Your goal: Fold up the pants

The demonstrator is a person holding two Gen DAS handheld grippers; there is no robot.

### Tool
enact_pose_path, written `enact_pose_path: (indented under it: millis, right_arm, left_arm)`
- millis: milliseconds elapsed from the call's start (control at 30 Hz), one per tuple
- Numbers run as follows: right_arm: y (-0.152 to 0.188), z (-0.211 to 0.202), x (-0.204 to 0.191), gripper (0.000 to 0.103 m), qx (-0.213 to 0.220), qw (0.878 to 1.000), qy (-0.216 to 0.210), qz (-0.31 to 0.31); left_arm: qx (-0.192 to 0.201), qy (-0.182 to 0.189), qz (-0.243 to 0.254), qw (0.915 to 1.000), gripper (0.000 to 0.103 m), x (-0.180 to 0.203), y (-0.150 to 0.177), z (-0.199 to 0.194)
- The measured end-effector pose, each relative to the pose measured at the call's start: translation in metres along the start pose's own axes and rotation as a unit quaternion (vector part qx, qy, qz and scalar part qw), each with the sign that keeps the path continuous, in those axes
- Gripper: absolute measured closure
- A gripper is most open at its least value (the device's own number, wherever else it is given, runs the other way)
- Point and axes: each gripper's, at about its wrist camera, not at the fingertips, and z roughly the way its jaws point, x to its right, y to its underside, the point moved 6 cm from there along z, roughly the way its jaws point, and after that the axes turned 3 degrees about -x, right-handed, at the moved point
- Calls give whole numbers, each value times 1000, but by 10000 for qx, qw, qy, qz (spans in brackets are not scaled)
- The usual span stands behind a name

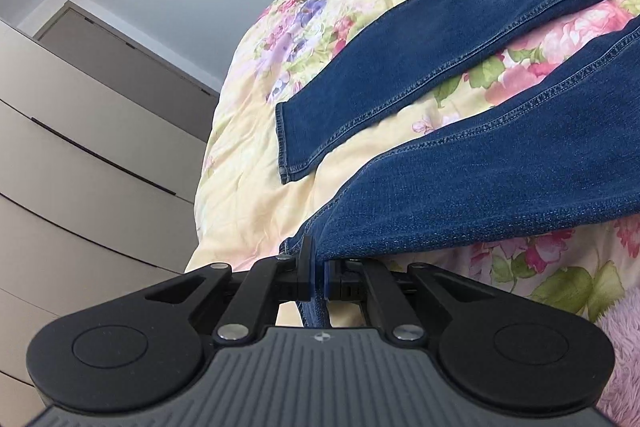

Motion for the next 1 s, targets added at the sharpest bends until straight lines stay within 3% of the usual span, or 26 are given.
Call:
enact_pose_path:
  millis: [200,367,500,667,833,1000]
  right_arm:
    - [-9,8,-30,81,225,9970,-279,-683]
    - [-7,17,-49,60,208,9898,-293,-1378]
    - [-9,23,-53,56,233,9867,-187,-1599]
    - [-12,31,-54,63,259,9886,4,-1483]
    - [-13,18,-51,85,461,9888,296,-1386]
    - [-27,-10,-21,91,817,9947,357,-516]
  left_arm:
    - [-220,-91,17,9997,99,3,1,2]
    - [-325,-92,52,9994,99,6,4,2]
    - [-366,-72,-31,9993,99,5,5,1]
    - [-359,-9,-194,9992,99,3,8,0]
    - [-276,102,-570,9979,99,-2,11,1]
    - [-108,169,-1164,9930,99,-18,10,1]
